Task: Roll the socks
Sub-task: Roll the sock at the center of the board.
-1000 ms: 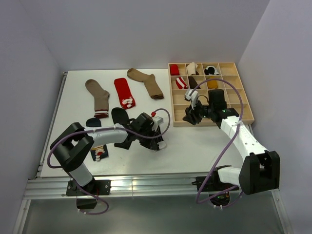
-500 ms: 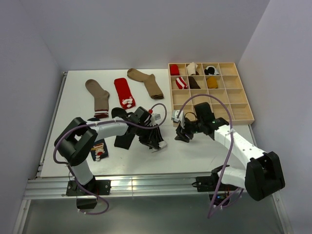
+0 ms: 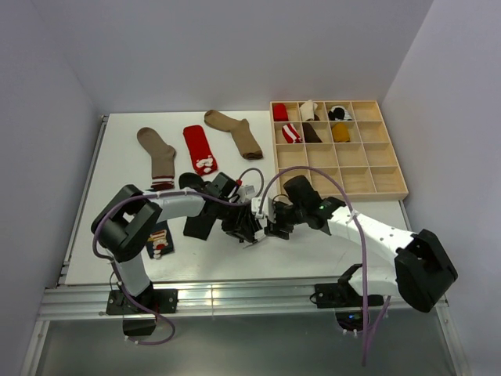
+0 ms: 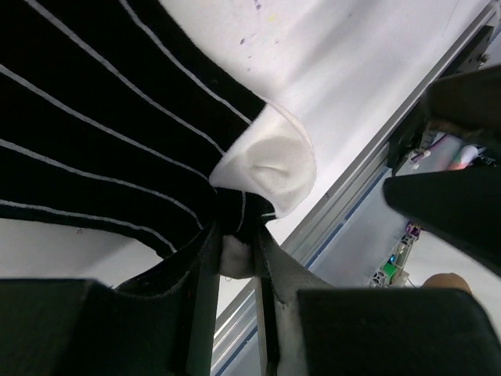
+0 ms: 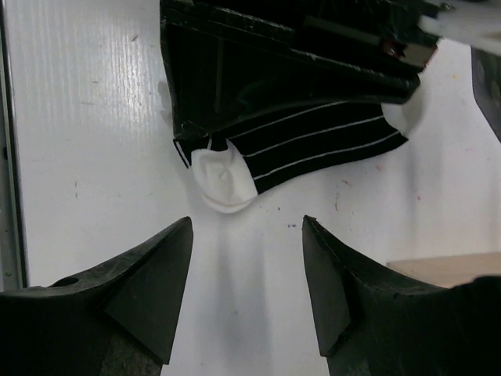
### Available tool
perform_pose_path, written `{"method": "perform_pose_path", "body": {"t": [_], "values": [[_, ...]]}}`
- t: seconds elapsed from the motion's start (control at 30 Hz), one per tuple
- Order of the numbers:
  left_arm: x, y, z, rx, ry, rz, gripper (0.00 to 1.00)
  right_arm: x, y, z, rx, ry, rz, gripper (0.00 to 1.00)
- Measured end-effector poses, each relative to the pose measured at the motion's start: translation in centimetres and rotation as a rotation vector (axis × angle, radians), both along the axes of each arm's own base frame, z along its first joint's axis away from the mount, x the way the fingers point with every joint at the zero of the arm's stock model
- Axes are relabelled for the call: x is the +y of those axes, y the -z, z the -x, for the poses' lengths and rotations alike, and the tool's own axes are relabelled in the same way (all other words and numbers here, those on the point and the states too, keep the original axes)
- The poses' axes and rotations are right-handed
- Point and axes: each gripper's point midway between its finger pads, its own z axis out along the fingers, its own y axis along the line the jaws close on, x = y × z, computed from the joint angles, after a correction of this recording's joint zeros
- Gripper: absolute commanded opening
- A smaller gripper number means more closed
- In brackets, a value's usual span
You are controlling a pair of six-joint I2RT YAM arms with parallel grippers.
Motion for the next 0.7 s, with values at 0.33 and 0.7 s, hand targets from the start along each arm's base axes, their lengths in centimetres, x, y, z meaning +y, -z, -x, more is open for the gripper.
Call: {"method": "perform_pose_path", "body": {"t": [0.33, 0.7], "values": [[0.4, 0.9, 0.9, 0.053, 0.008, 0.007, 0.27, 1.7, 3.4, 1.3, -0.031, -0.085, 0.133, 0.67], [0.5, 0.7, 0.7, 0.066, 0.005, 0.031, 0.27, 3.0, 5.1, 3.1, -0.064, -0.163, 0.218, 0.55]]}}
